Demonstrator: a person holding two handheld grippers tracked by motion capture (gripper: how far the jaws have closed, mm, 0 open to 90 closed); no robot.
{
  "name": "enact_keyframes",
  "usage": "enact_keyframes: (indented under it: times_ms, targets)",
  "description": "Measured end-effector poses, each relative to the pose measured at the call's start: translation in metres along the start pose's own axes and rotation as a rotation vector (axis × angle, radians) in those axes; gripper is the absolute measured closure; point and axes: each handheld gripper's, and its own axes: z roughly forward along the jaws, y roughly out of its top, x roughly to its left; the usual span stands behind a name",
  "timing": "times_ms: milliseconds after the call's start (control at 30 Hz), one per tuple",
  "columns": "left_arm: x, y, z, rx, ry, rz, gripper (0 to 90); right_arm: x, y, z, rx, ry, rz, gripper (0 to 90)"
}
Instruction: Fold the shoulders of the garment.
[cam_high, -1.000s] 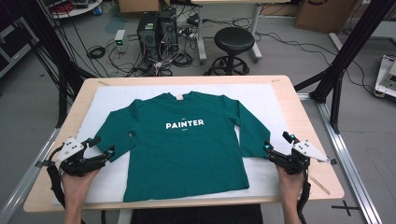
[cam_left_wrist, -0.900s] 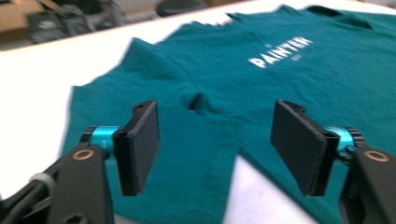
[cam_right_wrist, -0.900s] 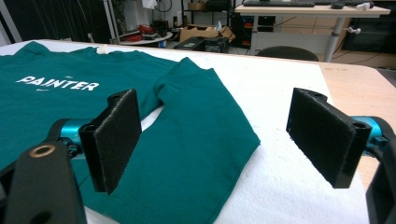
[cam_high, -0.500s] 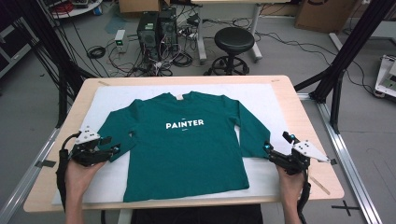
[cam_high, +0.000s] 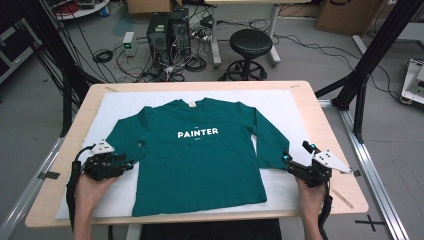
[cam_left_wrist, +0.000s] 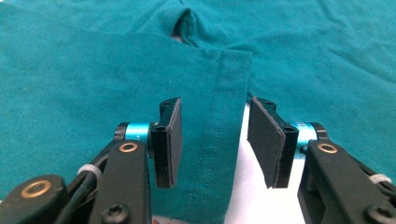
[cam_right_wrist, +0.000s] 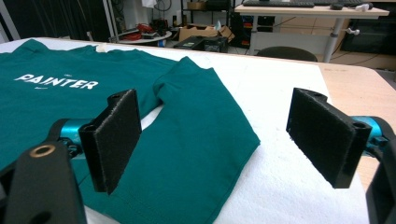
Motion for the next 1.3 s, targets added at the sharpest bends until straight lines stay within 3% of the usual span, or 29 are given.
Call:
enact_keyframes:
  times_ms: [100,267,600,800,967,1300]
  targets:
    - [-0.002,0.0,0.004,0.019,0.03,0.002,54.0,0.0,0.0,0.0,-0.001,-0.003,-0.002,17.8]
    - [-0.003,-0.001,0.006,0.021,0.039,0.009,55.5,0.0,0.0,0.0,-0.002,-0.006,-0.002,17.8]
    - [-0.003,-0.003,0.006,0.003,0.087,-0.006,69.0,0.0,0.0,0.001,0.007,-0.009,0.004,17.8]
    - [-0.001,-0.006,0.006,-0.029,0.118,-0.02,81.4,0.0,0.0,0.001,0.006,-0.013,0.003,17.8]
    - [0.004,-0.01,0.004,-0.068,0.09,-0.079,85.4,0.0,0.0,0.001,0.007,-0.015,0.002,17.8]
    - [-0.005,0.004,-0.014,-0.187,0.048,-0.082,85.7,0.001,0.0,0.001,0.012,-0.015,0.004,17.8]
